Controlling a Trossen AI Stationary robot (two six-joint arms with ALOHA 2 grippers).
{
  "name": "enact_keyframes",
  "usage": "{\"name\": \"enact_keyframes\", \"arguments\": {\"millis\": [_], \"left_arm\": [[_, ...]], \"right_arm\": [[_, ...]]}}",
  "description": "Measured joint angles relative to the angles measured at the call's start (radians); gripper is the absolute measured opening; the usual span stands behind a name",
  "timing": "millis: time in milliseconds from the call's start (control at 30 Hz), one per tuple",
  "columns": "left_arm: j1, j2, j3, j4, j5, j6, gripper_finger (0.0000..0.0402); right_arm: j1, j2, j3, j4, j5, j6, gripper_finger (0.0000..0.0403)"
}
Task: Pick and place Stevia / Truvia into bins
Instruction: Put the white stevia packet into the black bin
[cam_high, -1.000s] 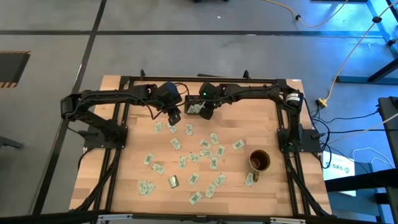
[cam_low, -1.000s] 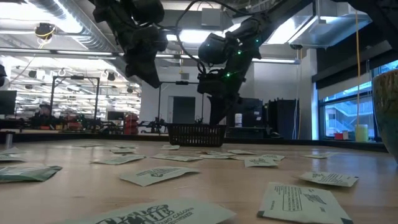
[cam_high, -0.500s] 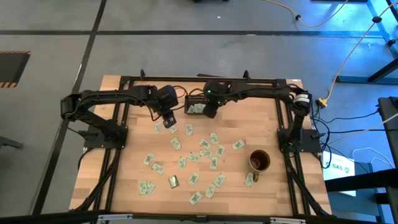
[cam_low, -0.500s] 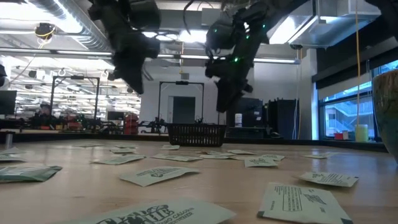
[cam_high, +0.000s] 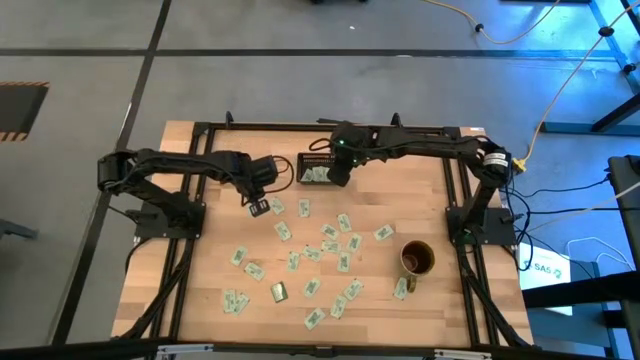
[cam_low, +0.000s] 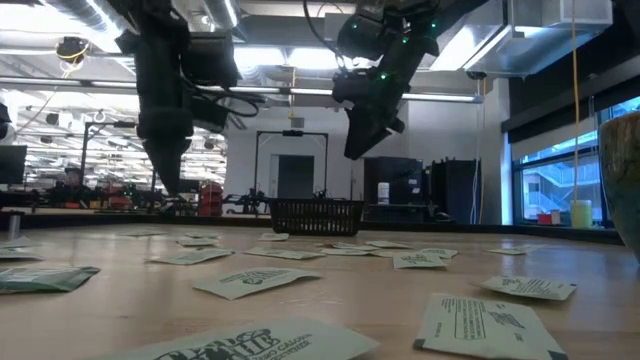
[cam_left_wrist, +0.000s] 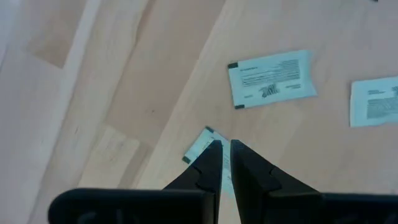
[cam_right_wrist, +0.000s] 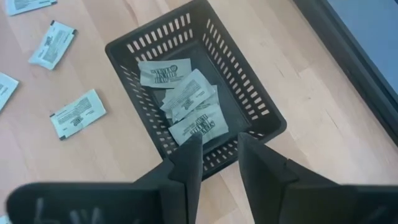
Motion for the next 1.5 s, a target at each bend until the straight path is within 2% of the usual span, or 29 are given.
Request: {"name": "enact_keyframes", "arguments": {"millis": [167,433,600,1133,1500], "left_arm": [[0.002,0.0,-0.041,0.051,-0.047,-0.107,0.0029],[0.011,0.002,-0.09,0.063,-0.03,-0.261,0.003],[0.011,0.003,-0.119,0.064,-0.036,-0.323,0.0045],[0.011,0.003,-0.139,0.087,-0.043,-0.372,0.0102],[0.01,0.067,-0.139,0.17,-0.02,-0.38,0.0109]], "right_arm": [[0.0,0.0,0.0,0.002,0.0,0.0,0.0106],[0.001,0.001,0.0,0.003,0.0,0.0,0.0106],[0.0,0.001,0.0,0.004,0.0,-0.001,0.0106],[0.0,0.002,0.0,0.004,0.0,0.0,0.0106],[0.0,0.002,0.0,0.004,0.0,0.001,0.0106]]}}
